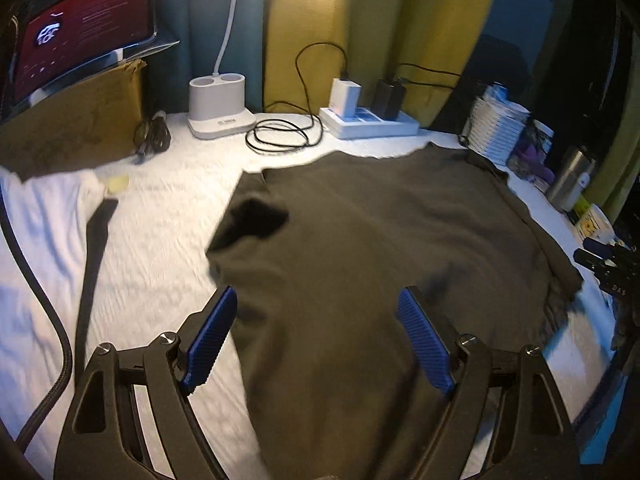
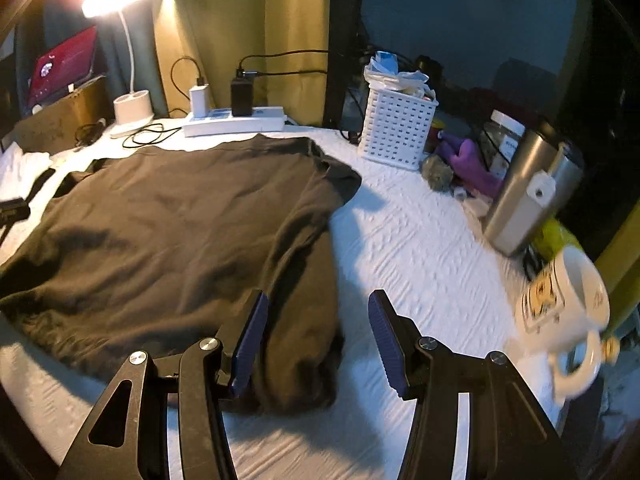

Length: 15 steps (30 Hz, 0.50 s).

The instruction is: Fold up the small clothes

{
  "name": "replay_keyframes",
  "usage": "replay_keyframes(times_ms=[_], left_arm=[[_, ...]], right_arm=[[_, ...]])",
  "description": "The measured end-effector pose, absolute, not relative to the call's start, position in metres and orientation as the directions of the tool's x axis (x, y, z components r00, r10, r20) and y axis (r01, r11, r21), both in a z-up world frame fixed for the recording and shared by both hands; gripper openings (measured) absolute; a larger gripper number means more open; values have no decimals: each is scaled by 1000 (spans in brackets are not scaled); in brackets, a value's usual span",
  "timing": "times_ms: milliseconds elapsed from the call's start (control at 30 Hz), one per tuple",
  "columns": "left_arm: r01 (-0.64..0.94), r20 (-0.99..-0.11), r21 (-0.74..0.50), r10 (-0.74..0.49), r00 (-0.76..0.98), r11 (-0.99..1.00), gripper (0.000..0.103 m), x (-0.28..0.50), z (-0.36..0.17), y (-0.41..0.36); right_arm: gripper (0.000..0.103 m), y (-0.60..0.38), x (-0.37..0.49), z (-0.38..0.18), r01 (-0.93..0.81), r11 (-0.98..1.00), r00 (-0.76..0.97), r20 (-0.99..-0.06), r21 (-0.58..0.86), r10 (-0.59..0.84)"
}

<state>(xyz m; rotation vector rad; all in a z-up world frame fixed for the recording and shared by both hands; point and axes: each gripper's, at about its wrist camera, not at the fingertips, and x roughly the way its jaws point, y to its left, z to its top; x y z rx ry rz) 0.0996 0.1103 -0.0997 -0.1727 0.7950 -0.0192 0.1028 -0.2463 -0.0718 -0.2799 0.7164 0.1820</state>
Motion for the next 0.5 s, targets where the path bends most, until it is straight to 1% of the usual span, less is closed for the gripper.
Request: replay_keyframes(times_ms=[133, 233, 333, 500], left_arm=[[-38, -700, -171, -94, 707, 984, 83, 79, -103, 99], [-34, -700, -168, -95, 708, 985, 83, 67, -103, 92], [-41, -697, -167, -89, 712, 985, 84, 59, -103, 89], [-41, -702, -148, -76, 708, 988, 84, 47, -106, 80]], right_arm=[[55, -242, 79, -70, -271, 946, 754, -650, -176, 95], [55, -240, 68, -69, -259, 949, 766, -636, -179, 89], [55, -237, 64, -74, -257, 945, 764, -642, -205, 68], [55, -237, 62, -85, -235, 953, 747, -663, -191, 51]])
